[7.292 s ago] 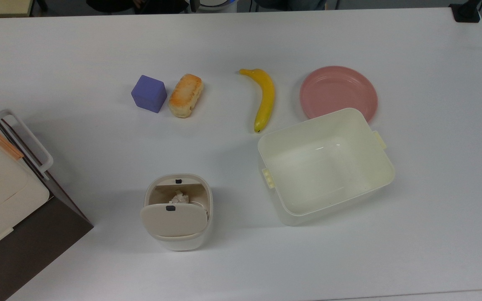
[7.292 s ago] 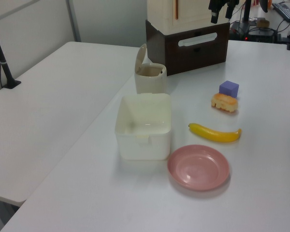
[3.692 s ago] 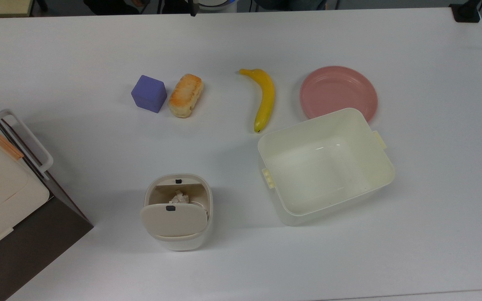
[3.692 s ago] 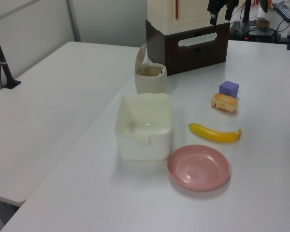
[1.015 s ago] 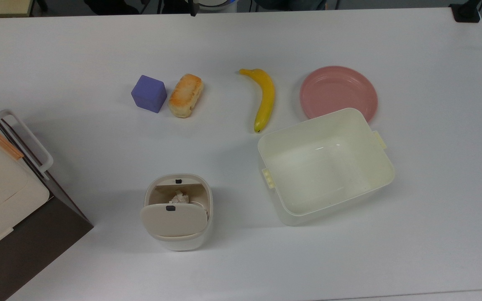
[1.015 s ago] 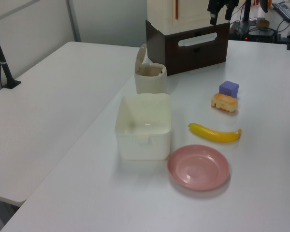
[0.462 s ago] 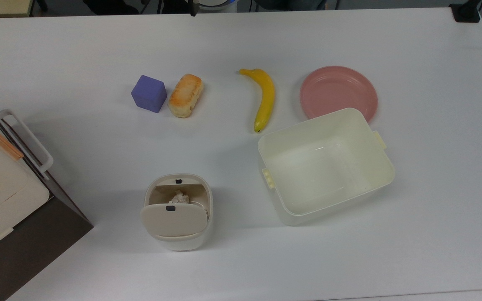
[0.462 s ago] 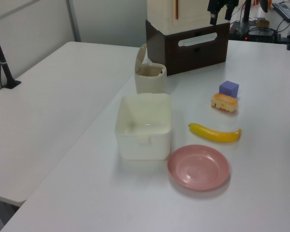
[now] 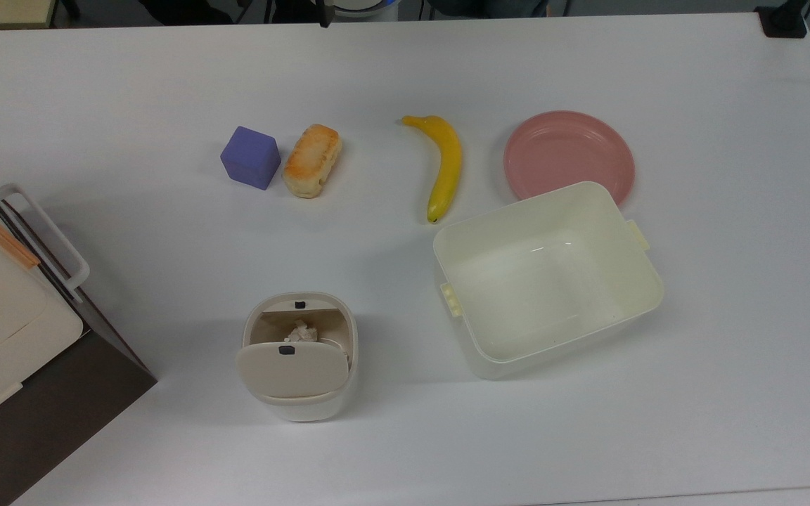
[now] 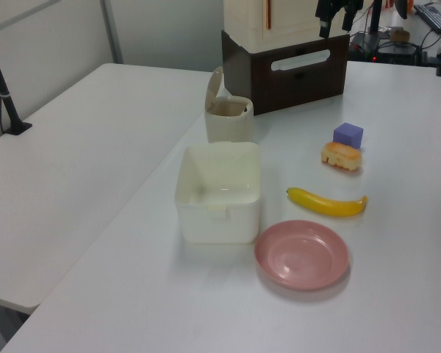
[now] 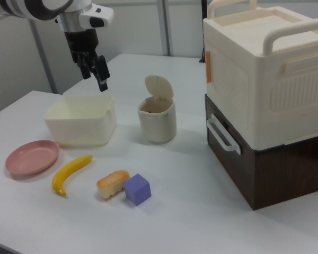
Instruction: Open the trash can
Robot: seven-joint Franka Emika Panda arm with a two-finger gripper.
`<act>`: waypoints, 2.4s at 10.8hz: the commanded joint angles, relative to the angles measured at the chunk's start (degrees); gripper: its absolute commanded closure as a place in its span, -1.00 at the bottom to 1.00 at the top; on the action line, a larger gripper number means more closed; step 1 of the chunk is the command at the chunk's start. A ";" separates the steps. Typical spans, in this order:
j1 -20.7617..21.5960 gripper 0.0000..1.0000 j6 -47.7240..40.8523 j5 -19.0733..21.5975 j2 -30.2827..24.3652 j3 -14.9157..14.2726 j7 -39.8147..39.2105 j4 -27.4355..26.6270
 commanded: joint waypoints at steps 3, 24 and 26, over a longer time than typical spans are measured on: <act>0.35 -1.00 -1.69 0.39 -0.56 -0.40 -0.02 -0.04; 9.05 1.00 27.64 -26.48 17.52 0.74 14.91 3.38; 9.31 1.00 32.57 -28.42 21.12 0.66 18.60 6.27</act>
